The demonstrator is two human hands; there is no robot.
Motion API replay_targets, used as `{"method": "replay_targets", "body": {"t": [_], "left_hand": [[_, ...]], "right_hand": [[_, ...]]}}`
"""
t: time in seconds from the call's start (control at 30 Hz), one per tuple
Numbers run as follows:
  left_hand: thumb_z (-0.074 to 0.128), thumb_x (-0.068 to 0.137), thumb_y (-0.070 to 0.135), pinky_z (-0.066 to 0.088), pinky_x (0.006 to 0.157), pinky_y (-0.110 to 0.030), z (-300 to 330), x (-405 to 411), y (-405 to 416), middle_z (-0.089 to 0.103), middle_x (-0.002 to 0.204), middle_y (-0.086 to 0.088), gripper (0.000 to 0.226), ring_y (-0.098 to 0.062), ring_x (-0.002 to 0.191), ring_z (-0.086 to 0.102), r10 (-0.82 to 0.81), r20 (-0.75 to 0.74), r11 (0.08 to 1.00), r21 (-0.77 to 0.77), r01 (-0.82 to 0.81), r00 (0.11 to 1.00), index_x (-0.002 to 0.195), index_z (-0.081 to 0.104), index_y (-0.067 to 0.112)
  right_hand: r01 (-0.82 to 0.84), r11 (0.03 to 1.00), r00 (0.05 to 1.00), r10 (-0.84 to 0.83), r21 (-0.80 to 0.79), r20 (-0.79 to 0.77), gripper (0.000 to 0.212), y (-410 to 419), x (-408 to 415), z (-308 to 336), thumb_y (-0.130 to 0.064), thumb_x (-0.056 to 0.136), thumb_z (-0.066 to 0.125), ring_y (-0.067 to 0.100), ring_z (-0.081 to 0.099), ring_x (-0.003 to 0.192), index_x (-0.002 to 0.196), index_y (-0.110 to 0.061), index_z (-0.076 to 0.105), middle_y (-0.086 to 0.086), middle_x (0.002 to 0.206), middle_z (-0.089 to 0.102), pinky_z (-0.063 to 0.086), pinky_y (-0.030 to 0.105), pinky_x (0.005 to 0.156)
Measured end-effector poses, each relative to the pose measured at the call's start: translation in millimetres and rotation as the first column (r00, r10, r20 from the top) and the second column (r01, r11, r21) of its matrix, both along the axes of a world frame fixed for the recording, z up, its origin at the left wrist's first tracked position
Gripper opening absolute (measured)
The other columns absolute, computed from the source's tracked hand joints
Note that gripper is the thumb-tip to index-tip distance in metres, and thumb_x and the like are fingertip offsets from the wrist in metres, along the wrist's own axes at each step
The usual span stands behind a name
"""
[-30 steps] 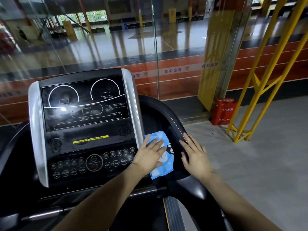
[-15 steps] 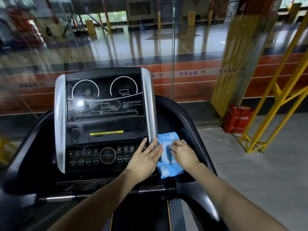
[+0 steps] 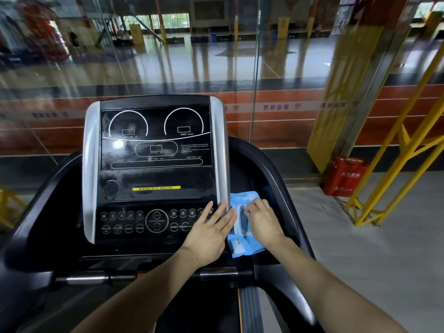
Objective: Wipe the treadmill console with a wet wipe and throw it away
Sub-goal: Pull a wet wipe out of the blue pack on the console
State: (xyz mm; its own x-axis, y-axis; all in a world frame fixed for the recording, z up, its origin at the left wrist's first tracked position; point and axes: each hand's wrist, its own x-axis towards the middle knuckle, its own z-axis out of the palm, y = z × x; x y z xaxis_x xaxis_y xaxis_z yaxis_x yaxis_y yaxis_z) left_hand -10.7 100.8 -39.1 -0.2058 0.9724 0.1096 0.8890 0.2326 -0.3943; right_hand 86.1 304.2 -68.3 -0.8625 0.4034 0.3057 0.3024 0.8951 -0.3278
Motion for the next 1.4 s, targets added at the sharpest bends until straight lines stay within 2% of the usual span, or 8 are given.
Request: {"method": "replay_targets", "body": {"t": [0.13,0.27,0.4,0.57,0.73,1.03,1.2,1.4], "left_hand": [[0.032,0.105,0.038,-0.016,0.123,-0.061,0.7,2.8,-2.3,-0.004,0.174,-0.010,0.075,-0.035,0.156,-0.025,0.008,0.011,1.000,0.003,-0.008,1.000,0.164,-0.003,0.009],[0.034,0.104,0.037,-0.013,0.124,-0.062,0.2,4.5,-3.9,-0.009,0.174,-0.011,0.077,-0.036,0.156,-0.025,0.018,0.031,1.000,-0.002,-0.018,0.999,0.164,-0.005,0.009],[0.037,0.103,0.036,-0.013,0.125,-0.061,-0.2,6.0,-2.7,-0.012,0.173,-0.012,0.079,-0.036,0.156,-0.025,0.034,0.048,0.999,-0.007,-0.034,0.998,0.164,-0.007,0.009],[0.040,0.102,0.034,-0.013,0.125,-0.061,-0.3,6.7,-2.5,-0.011,0.174,-0.011,0.082,-0.035,0.157,-0.022,0.052,0.062,0.999,-0.007,-0.052,0.997,0.164,-0.006,0.009],[0.040,0.103,0.035,-0.016,0.124,-0.061,1.3,8.1,-3.4,-0.014,0.173,-0.011,0.081,-0.035,0.157,-0.024,0.052,0.060,0.999,-0.010,-0.052,0.997,0.164,-0.008,0.009],[0.039,0.104,0.034,-0.019,0.123,-0.061,0.3,8.8,-2.2,-0.015,0.173,-0.010,0.082,-0.035,0.156,-0.026,0.056,0.068,0.998,0.006,-0.056,0.996,0.163,-0.010,0.009],[0.042,0.102,0.033,-0.018,0.123,-0.061,-1.5,7.4,-1.0,-0.009,0.174,-0.010,0.083,-0.035,0.157,-0.022,0.060,0.067,0.998,0.004,-0.060,0.996,0.164,-0.007,0.009],[0.043,0.103,0.035,-0.016,0.124,-0.062,-1.1,7.9,-1.5,-0.010,0.174,-0.011,0.083,-0.035,0.156,-0.025,0.059,0.052,0.998,0.004,-0.060,0.997,0.164,-0.007,0.008]], "right_hand": [[-0.089,0.995,0.994,0.091,0.040,-0.053,0.018,-8.4,32.0,-16.5,0.002,0.093,0.063,0.013,0.044,0.085,0.094,-0.016,0.064,-0.006,0.093,0.060,0.053,0.035,0.080],[-0.175,0.982,0.982,0.178,0.066,-0.055,0.010,-6.8,47.9,-24.9,-0.016,0.095,0.056,0.020,0.054,0.083,0.090,-0.017,0.065,-0.004,0.084,0.064,0.055,0.035,0.077],[-0.089,0.995,0.996,0.088,-0.042,-0.030,0.005,-14.1,41.2,-11.8,-0.023,0.094,0.062,0.018,0.055,0.076,0.091,-0.019,0.063,-0.004,0.072,0.060,0.056,0.037,0.065],[0.135,0.985,0.989,-0.127,-0.103,0.080,0.019,-19.3,19.3,5.4,-0.030,0.104,0.058,0.016,0.056,0.078,0.112,-0.018,0.070,0.002,0.088,0.068,0.054,0.034,0.069],[0.210,0.976,0.970,-0.200,-0.062,0.142,0.022,-17.0,5.9,5.3,-0.021,0.102,0.056,0.014,0.059,0.101,0.090,-0.019,0.074,-0.011,0.093,0.051,0.050,0.029,0.071],[0.182,0.979,0.939,-0.202,0.095,0.280,0.019,-11.3,-0.3,11.4,-0.013,0.098,0.059,0.014,0.065,0.096,0.094,-0.024,0.075,-0.009,0.098,0.066,0.052,0.027,0.067],[0.095,0.988,0.942,-0.129,0.121,0.309,0.021,-10.7,-5.7,5.7,-0.012,0.100,0.055,0.016,0.062,0.115,0.117,-0.015,0.067,-0.002,0.122,0.063,0.054,0.027,0.087],[0.083,0.993,0.949,-0.105,0.086,0.298,0.030,-7.3,-8.2,4.1,-0.016,0.099,0.054,0.019,0.058,0.123,0.128,-0.011,0.061,0.003,0.130,0.060,0.051,0.028,0.099]]}}
